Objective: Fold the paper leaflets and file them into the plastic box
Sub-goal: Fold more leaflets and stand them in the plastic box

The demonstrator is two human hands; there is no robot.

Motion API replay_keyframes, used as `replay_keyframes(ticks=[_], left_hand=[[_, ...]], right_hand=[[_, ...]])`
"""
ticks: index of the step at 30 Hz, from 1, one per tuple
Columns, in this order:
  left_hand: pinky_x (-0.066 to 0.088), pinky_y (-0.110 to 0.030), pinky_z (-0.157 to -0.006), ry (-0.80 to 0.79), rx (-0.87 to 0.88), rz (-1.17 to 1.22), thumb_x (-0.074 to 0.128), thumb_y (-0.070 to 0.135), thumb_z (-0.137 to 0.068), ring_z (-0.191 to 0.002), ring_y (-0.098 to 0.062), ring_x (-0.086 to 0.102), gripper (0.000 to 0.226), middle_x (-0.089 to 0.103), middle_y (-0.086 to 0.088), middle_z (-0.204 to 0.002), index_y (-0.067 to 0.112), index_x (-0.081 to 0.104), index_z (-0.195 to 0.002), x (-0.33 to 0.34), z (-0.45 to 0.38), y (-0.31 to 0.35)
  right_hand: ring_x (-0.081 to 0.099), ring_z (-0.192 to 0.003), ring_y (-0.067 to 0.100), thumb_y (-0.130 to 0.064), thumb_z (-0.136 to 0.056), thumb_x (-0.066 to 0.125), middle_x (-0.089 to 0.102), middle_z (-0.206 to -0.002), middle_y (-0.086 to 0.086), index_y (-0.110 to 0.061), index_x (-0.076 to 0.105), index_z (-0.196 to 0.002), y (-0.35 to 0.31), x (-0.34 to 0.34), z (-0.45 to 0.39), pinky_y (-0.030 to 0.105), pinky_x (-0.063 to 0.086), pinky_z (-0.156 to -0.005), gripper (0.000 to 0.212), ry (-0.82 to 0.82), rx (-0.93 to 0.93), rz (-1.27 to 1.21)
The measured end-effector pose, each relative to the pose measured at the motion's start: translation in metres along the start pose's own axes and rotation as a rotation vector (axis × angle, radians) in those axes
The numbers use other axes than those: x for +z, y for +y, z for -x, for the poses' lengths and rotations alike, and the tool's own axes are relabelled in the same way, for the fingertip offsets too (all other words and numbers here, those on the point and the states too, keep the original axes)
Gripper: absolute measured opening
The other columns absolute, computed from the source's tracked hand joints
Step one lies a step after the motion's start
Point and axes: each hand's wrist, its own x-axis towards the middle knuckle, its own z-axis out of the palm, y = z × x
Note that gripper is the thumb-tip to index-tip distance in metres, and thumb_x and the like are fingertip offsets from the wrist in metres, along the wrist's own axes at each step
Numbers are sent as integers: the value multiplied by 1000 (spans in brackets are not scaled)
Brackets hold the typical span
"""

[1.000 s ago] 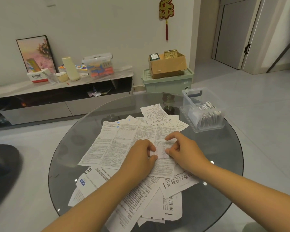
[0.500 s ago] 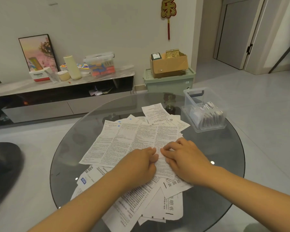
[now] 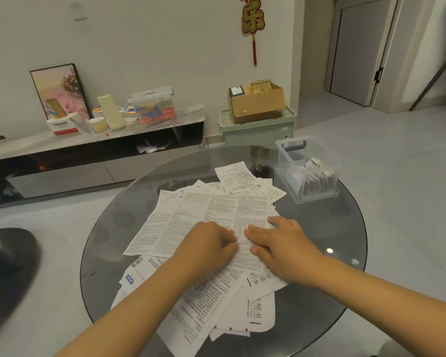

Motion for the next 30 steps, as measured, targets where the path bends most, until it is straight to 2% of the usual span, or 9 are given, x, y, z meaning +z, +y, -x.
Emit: replay_keyframes(ticks=[3, 7, 9, 12, 15, 17, 19, 25, 30], left_hand=[[49, -22, -84, 104, -5, 9, 63, 31, -88, -89, -5, 63, 20, 72, 10, -98, 24, 72, -105, 4, 1, 2], [44, -20, -73, 194, 122, -106, 54, 25, -93, -85, -11, 61, 20, 70, 5, -91, 19, 72, -100, 12, 3, 4], [46, -24, -74, 221, 149, -138, 51, 24, -94, -84, -13, 61, 23, 70, 4, -92, 18, 72, -100, 14, 2, 5], [49, -32, -73, 278, 180, -113, 54, 23, -92, -80, -17, 63, 20, 71, 1, -88, 15, 73, -96, 16, -1, 7], [50, -29, -70, 347, 214, -45, 59, 24, -89, -79, -16, 64, 17, 71, 3, -90, 16, 72, -98, 17, -5, 13], [49, -28, -76, 354, 211, -27, 56, 27, -92, -86, -14, 63, 22, 67, 6, -103, 20, 68, -109, 19, -7, 18], [48, -30, -84, 318, 208, -8, 52, 30, -94, -95, -13, 61, 29, 62, 8, -115, 23, 61, -121, 21, -9, 24], [43, -26, -91, 180, 232, -41, 44, 36, -96, -106, -11, 55, 34, 57, 10, -123, 25, 54, -128, 28, -14, 35], [42, -22, -89, 155, 223, -31, 43, 36, -97, -105, -7, 53, 32, 55, 14, -122, 27, 55, -125, 31, -19, 35]], right_hand=[[25, -125, 17, -42, -97, 40, 57, -116, -16, -26, 62, -112, -7, -4, -5, 27, 16, -100, 30, 131, -34, 7], [39, -105, 16, -36, -94, 49, 60, -94, -6, -24, 69, -93, -10, -4, -14, 27, 26, -85, 23, 225, -82, 116], [49, -79, 13, -26, -78, 71, 60, -64, -10, -24, 67, -66, -10, 1, -19, 27, 32, -69, 13, 238, -142, 256], [47, -47, 11, -21, -45, 87, 49, -40, -11, -25, 54, -44, -6, 0, -21, 21, 30, -48, 33, 272, -129, 317], [52, -48, 15, -19, -53, 84, 55, -48, -7, -20, 58, -53, -5, -13, -13, 21, 34, -47, 26, 332, -141, 274], [60, -69, 22, -20, -84, 62, 65, -76, 0, -13, 62, -81, -1, -23, -8, 28, 39, -58, 7, 324, -81, 213], [60, -85, 24, -21, -97, 38, 63, -97, 2, -12, 58, -100, 11, -27, -3, 32, 41, -70, 22, 286, 15, 157], [61, -68, 26, -8, -90, 55, 66, -80, 4, -8, 66, -88, 68, -27, 16, 36, 48, -56, 12, 410, 144, 164], [40, -133, 23, -18, -99, 36, 45, -144, -5, -23, 47, -137, 92, -21, 28, 32, 35, -101, 39, 194, 262, 195]])
